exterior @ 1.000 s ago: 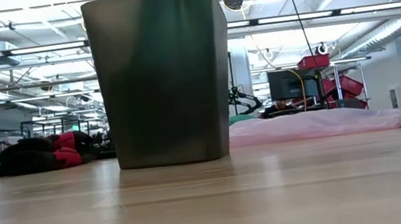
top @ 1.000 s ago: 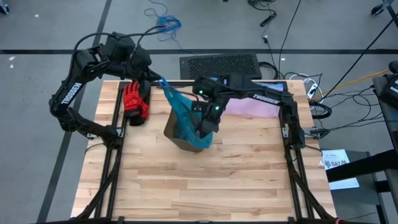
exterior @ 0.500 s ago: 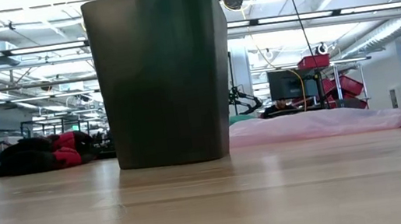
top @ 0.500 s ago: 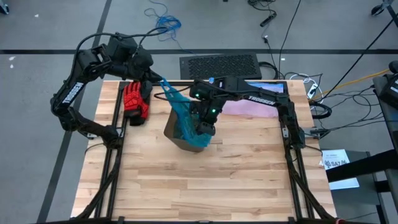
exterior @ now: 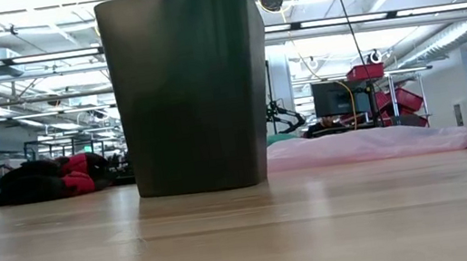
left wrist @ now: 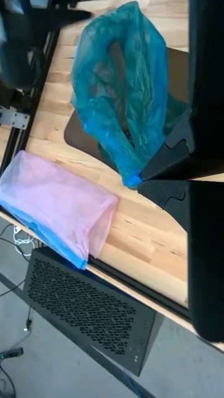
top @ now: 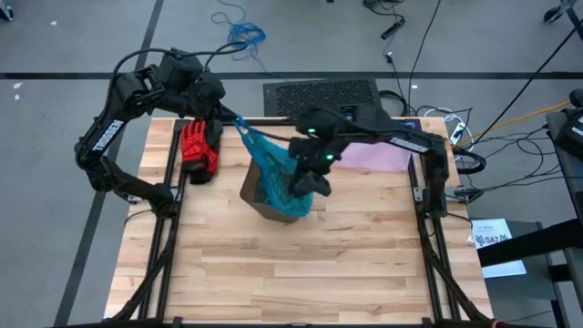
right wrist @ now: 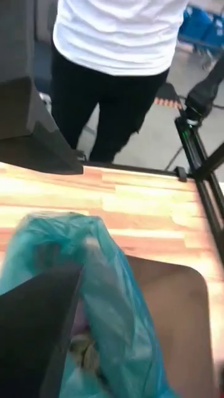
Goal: Place trash/remove bag and relplace
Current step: Remove the blue trash bag from the black trash bin
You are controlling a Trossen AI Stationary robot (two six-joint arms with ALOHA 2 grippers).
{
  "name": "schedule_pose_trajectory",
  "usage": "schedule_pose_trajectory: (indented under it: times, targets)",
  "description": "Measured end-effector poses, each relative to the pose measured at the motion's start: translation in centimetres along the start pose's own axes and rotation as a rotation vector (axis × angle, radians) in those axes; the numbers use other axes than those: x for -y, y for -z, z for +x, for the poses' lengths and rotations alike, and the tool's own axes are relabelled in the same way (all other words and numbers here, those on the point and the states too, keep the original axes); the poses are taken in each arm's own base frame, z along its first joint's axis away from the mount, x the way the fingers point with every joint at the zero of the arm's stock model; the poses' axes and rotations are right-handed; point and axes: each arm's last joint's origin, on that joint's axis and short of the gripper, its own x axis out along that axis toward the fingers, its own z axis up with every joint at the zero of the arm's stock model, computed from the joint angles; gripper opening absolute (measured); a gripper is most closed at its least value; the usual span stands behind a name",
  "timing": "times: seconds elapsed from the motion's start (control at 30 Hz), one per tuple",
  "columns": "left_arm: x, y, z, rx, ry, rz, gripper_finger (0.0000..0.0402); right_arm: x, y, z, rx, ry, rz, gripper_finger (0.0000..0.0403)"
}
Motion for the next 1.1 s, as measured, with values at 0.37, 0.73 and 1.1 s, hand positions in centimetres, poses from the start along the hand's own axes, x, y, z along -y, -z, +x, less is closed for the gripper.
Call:
schedule_pose_trajectory:
  times: [0.37,0.73,1.1]
  targets:
    - [0.0,0.1,0.2,-0.021,0.003,0.038,0.0000,-9.9,6.1,2.4,-0.139,0.578,-0.245,0.0198]
    - [-0.1,0.4,0.5,-0.062,0.012,0.066,0.0000,-12.0,8.0,11.4,-0.201,0.781,-0.363,0.0178]
    - [0.0,0.6,0.5,-0.082,0.015,0.066,0.0000,-11.4,8.7,15.3,-0.199,0.944,-0.382,0.0178]
